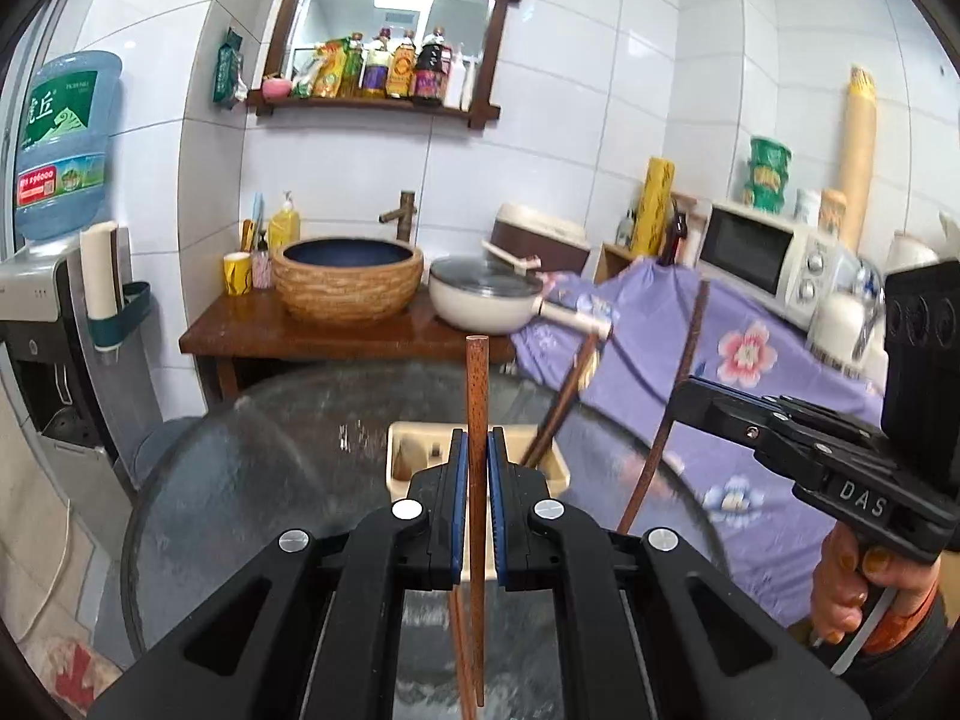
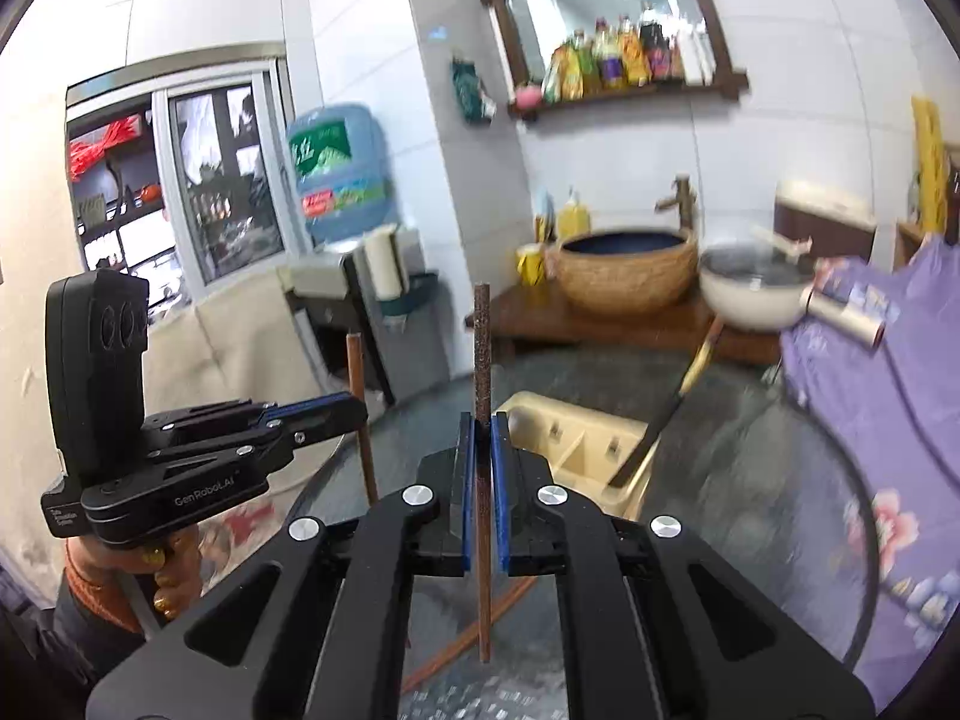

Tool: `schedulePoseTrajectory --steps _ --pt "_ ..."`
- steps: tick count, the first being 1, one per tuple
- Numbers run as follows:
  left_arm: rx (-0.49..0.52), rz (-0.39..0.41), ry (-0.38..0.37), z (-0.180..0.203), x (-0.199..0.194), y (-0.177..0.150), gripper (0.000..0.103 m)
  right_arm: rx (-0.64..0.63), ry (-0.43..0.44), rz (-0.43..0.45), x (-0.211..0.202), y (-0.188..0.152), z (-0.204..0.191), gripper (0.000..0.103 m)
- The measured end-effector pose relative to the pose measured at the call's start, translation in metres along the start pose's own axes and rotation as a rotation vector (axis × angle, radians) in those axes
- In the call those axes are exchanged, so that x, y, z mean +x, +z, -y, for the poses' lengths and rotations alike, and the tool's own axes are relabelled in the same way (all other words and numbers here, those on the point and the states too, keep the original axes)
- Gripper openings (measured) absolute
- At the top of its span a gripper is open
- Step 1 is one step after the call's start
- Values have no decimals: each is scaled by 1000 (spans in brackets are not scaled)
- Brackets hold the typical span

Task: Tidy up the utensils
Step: 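Lift both wooden chopsticks and lower them into the cream holder, opening both grippers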

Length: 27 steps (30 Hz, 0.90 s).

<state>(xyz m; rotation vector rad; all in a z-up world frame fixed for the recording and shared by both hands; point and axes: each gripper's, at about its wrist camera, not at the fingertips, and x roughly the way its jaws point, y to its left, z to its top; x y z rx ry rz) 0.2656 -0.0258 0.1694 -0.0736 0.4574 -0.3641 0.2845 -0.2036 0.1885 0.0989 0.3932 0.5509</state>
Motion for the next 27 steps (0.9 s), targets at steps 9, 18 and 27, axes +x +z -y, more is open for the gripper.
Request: schedulePoseTrajectory --steps 9,18,27 --pt "-51 102 41 5 12 91 7 -17 -87 121 9 75 1 6" --pt "-82 134 112 2 59 110 7 5 -192 145 48 96 18 6" --pt "-87 125 160 -10 97 54 7 21 -229 47 103 33 38 6"
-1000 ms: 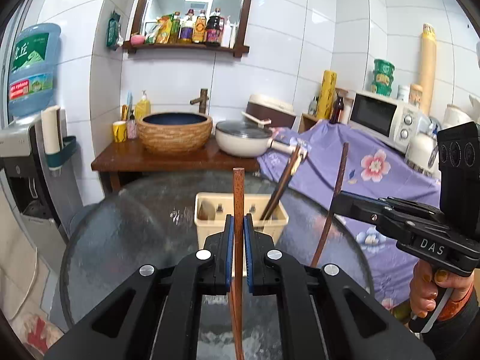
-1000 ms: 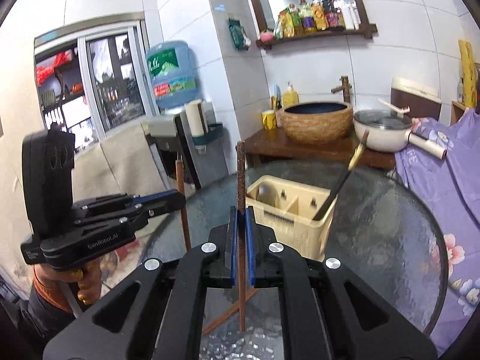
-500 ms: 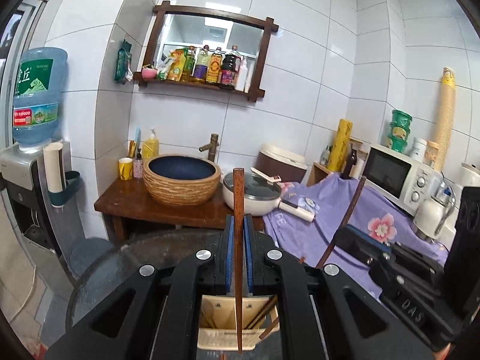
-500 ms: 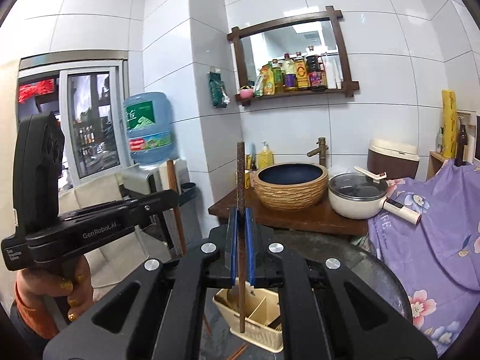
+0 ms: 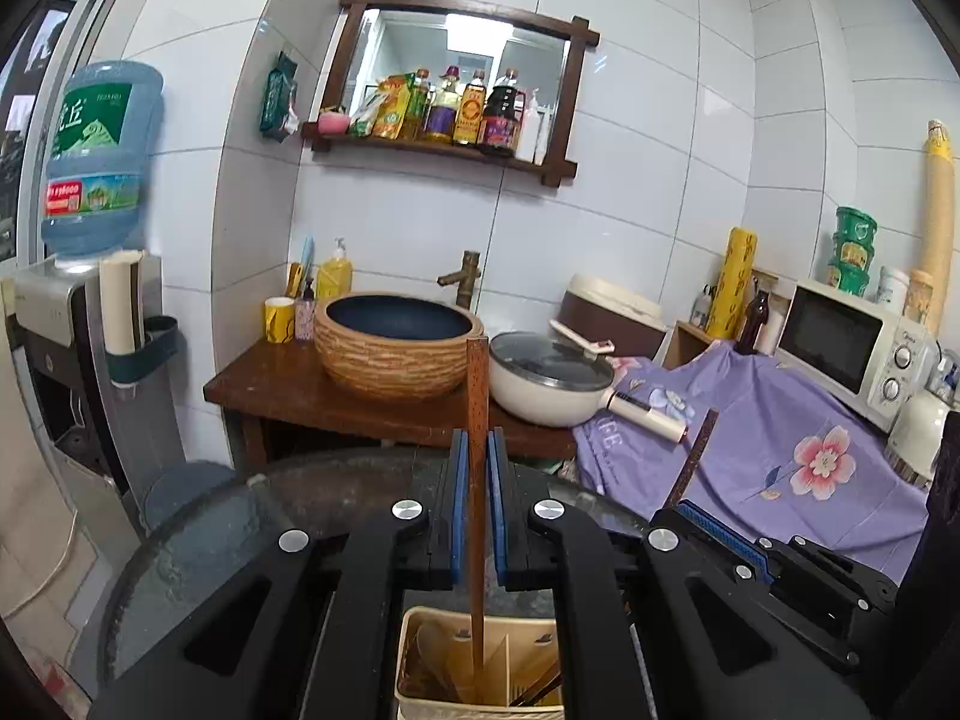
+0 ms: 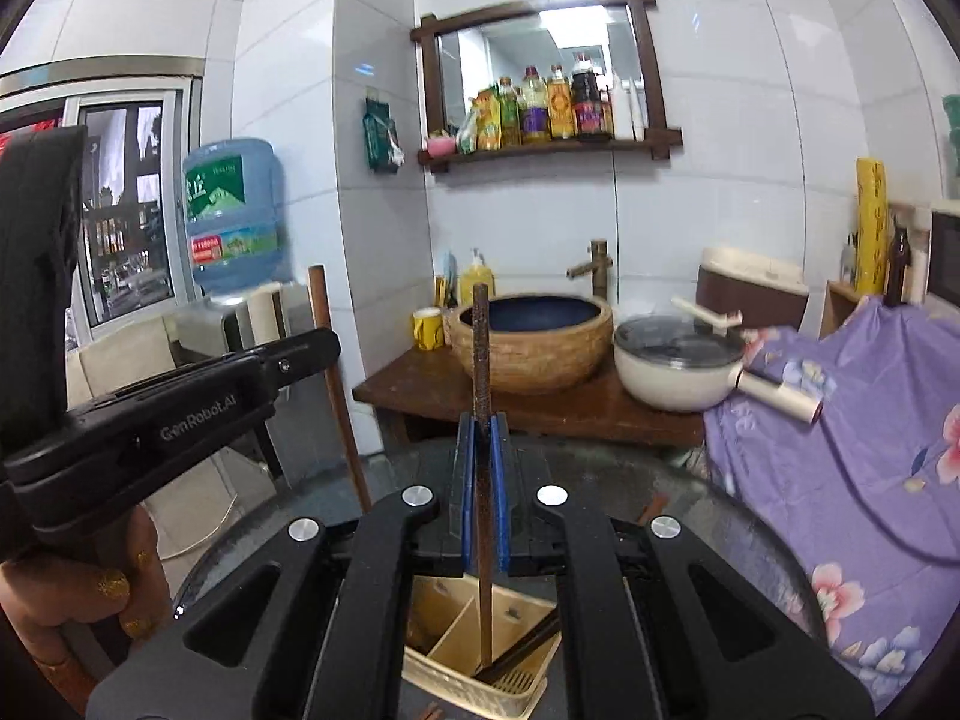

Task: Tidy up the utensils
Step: 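Lift both wooden chopsticks and lower them into the cream holder, opening both grippers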

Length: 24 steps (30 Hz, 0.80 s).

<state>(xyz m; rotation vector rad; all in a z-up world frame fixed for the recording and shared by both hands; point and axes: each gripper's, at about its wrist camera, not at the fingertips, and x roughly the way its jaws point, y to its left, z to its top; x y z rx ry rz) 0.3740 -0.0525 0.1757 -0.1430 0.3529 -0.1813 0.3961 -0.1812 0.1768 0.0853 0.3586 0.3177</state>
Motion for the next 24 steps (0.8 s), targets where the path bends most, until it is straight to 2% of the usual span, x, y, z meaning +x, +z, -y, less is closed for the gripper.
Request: schedulePoseTrajectory --steps 4,10,18,20,22,24 --pt "-6 -44 -17 -6 12 -25 7 15 4 -22 9 -24 5 6" --pt "5 -106 -30 -10 27 -55 7 -3 -8 -53 17 -43 4 6" --pt "-2 -136 -23 -20 29 -69 8 0 -17 -54 20 -54 9 6" --pt "-9 -136 -35 -21 25 -69 17 -1 -17 -50 18 -54 9 6" --pt "-16 -111 -46 -22 13 -68 39 -10 -17 -37 14 -54 8 7" --pt "-33 -73 -59 -23 -1 -69 52 -32 -23 -24 7 -55 5 19"
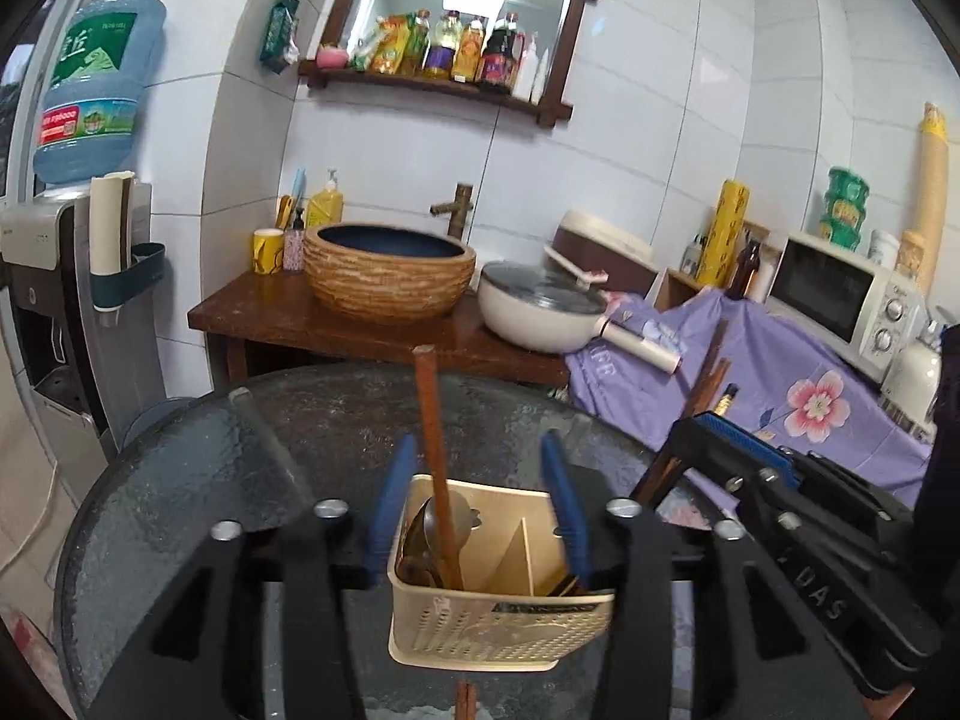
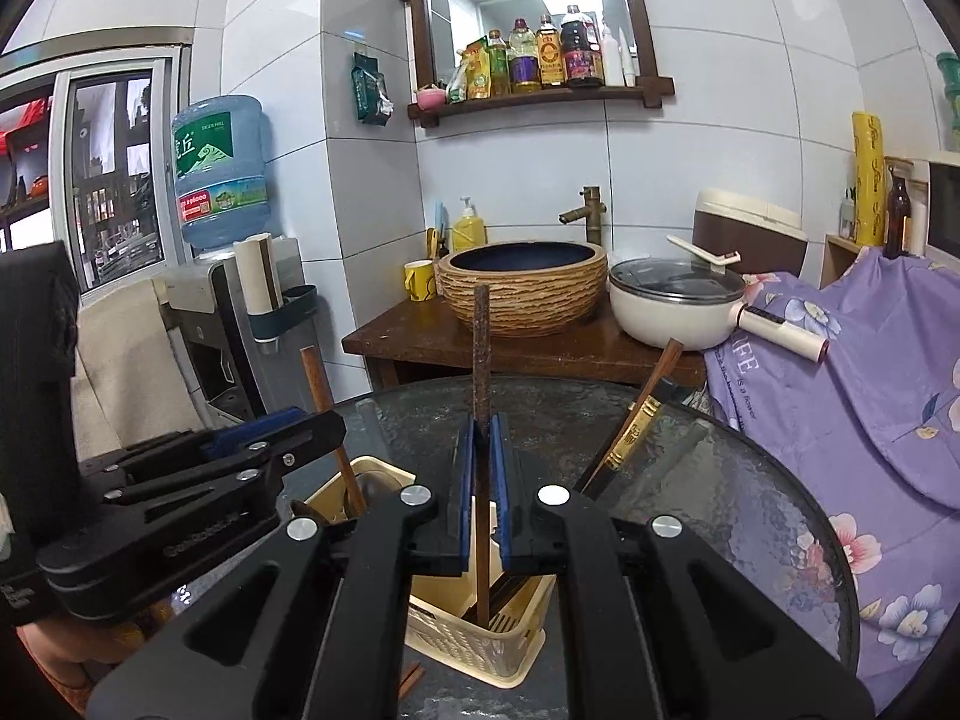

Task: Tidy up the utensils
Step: 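Lift both wooden chopsticks and lower them into the cream holder, opening both grippers, then move both grippers back to the last wooden chopsticks on the table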

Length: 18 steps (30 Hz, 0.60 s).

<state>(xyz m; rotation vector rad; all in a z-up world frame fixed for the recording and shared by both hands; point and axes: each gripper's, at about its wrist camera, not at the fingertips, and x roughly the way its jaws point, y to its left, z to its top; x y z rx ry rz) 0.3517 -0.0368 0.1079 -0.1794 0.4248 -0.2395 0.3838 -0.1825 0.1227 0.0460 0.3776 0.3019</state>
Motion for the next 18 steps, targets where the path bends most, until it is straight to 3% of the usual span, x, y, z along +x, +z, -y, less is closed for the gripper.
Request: schedulePoseTrajectory --steps 1,2,4,6,7,9,14,18 --pt "-6 20 -4 -1 -9 -2 58 -12 -4 20 -8 -2 -2 40" --pt "-11 38 -4 -2 -18 -5 63 -17 -9 40 -14 -3 -3 55" --pt "-38 84 4 -11 -40 -16 80 -41 -14 88 -35 -9 -8 57" --pt "-69 98 36 -23 -55 -25 83 -51 -11 111 -52 -17 -12 60" --pt "-81 92 60 -27 -58 -28 83 -44 -8 124 -61 -22 -13 69" --pt "-109 71 115 -42 -68 -38 83 -20 -12 131 -73 -33 -12 73" --pt "-65 -28 234 -67 -80 -75 82 20 -6 -43 -66 -78 -13 73" --pt "-39 -129 255 -74 -78 -111 81 36 2 -214 -42 -129 -24 73"
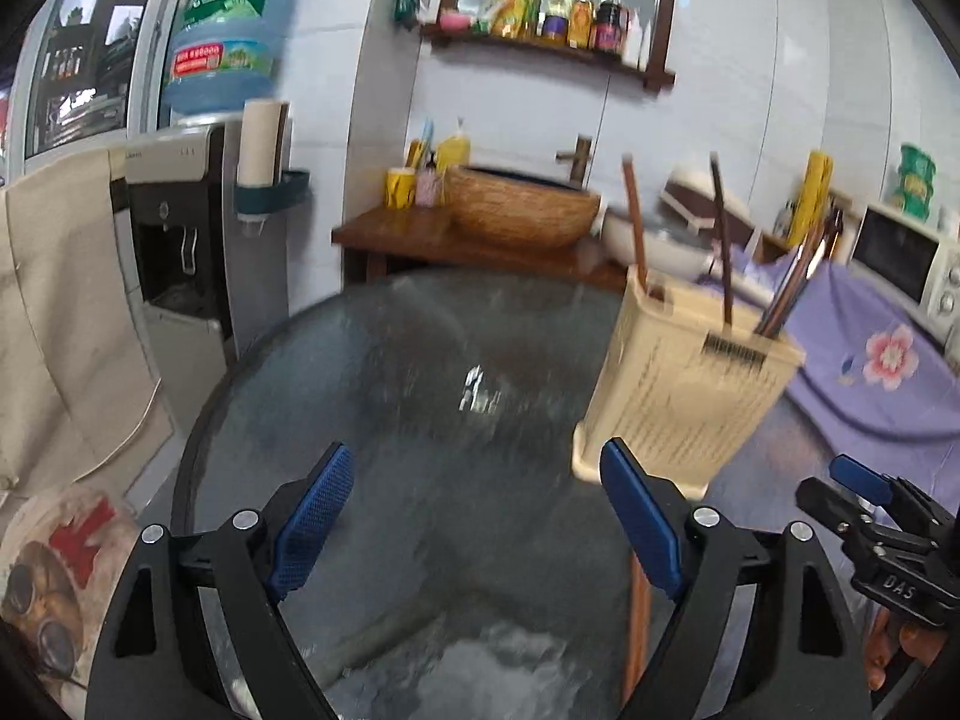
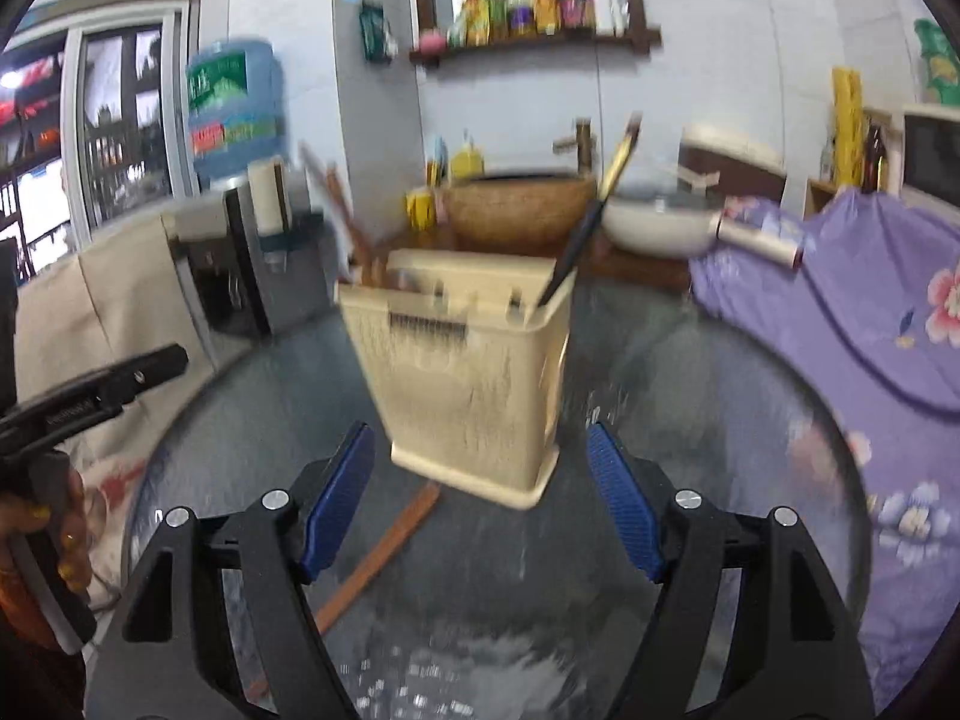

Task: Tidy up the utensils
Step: 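Move both grippers back to the last wooden chopsticks on the table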

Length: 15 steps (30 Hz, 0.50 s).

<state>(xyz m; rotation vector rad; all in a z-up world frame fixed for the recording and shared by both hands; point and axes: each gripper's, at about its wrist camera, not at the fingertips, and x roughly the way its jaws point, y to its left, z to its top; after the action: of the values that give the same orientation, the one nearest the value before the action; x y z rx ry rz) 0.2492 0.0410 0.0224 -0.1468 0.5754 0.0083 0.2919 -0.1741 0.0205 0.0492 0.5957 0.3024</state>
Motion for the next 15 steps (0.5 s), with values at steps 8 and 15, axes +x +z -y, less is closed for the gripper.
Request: schedulePoseTrajectory --steps 8,15 --pt "46 -103 66 -3 11 -45 74 -34 16 -196 52 -50 -34 73" --pt "28 -139 56 -6 14 -59 74 -76 -6 -280 71 -61 -51 73"
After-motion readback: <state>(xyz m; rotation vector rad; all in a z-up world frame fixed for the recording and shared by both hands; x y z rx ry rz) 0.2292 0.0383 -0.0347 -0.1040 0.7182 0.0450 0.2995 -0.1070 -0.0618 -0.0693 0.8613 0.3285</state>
